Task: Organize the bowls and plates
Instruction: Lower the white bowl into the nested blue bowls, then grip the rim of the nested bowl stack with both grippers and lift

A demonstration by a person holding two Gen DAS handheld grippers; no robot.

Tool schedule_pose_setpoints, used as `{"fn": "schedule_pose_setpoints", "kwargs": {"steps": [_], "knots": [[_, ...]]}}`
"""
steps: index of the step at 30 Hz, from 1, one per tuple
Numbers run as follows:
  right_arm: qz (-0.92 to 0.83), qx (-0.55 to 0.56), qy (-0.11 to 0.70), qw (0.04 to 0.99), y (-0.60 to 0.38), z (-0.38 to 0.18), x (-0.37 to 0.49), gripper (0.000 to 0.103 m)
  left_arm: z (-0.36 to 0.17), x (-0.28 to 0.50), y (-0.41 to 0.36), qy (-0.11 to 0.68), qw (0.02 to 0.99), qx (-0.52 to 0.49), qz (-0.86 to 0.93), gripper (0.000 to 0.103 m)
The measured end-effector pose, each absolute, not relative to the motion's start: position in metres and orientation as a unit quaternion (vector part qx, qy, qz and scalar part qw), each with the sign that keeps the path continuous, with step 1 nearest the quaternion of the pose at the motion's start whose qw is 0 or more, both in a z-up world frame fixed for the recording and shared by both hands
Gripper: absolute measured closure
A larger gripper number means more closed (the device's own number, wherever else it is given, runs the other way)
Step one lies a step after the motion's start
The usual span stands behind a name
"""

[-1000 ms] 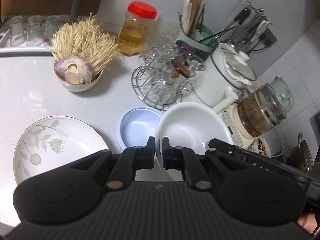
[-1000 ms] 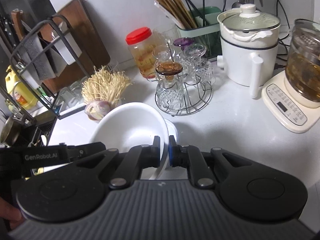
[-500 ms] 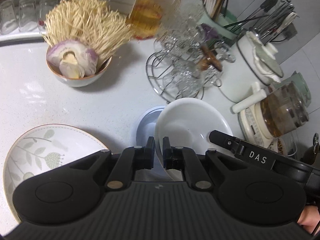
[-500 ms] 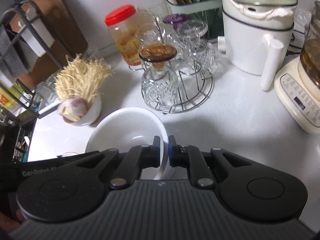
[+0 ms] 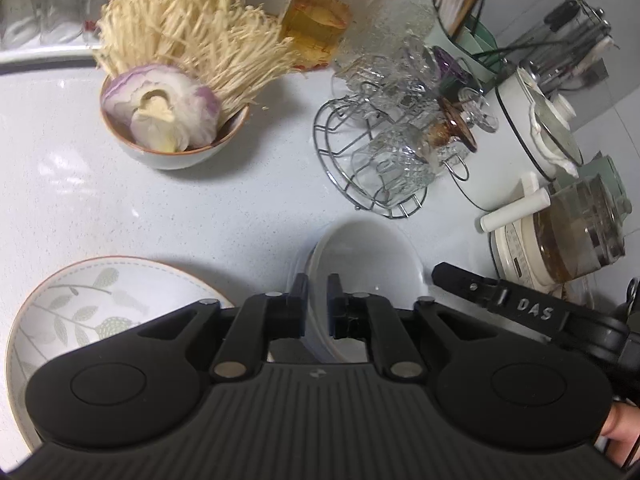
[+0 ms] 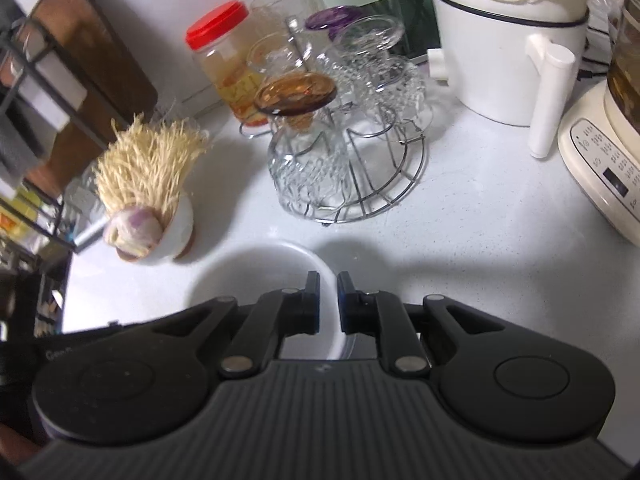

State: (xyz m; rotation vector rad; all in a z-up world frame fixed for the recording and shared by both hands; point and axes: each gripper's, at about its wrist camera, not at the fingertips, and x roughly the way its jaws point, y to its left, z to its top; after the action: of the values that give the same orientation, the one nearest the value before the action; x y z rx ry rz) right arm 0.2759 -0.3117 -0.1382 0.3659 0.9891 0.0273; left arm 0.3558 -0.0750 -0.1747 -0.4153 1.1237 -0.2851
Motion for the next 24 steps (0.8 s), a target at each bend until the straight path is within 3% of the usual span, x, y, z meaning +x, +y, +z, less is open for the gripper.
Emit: {"fn": "schedule_pose_setpoints", "kwargs": {"steps": [2,3,15,24], "knots": [[0.005,0.189,0.469,0.863,-0.317,-0.138,0.275,0.053,-0.175,0.355,-0.074,0.529,0.818,-0.188,-0.129,0.070],[0.003,0.192,0.465,0.864,-0.318,-0.138,0.274,0.053,-0.174,0.354,-0.075,0.527,0.820,-0.182,-0.128,0.066],[0.006,0.230,0.505,0.832,-0.314,-0.186,0.282,0.059,-0.173,0.339,-0.076,0.524,0.822,-0.183,-0.124,0.064],[-0.006,0.277,0.527,0.804,-0.322,-0.203,0.275,0.082,-0.170,0.329,-0.076,0.525,0.823,-0.176,-0.124,0.064]]}}
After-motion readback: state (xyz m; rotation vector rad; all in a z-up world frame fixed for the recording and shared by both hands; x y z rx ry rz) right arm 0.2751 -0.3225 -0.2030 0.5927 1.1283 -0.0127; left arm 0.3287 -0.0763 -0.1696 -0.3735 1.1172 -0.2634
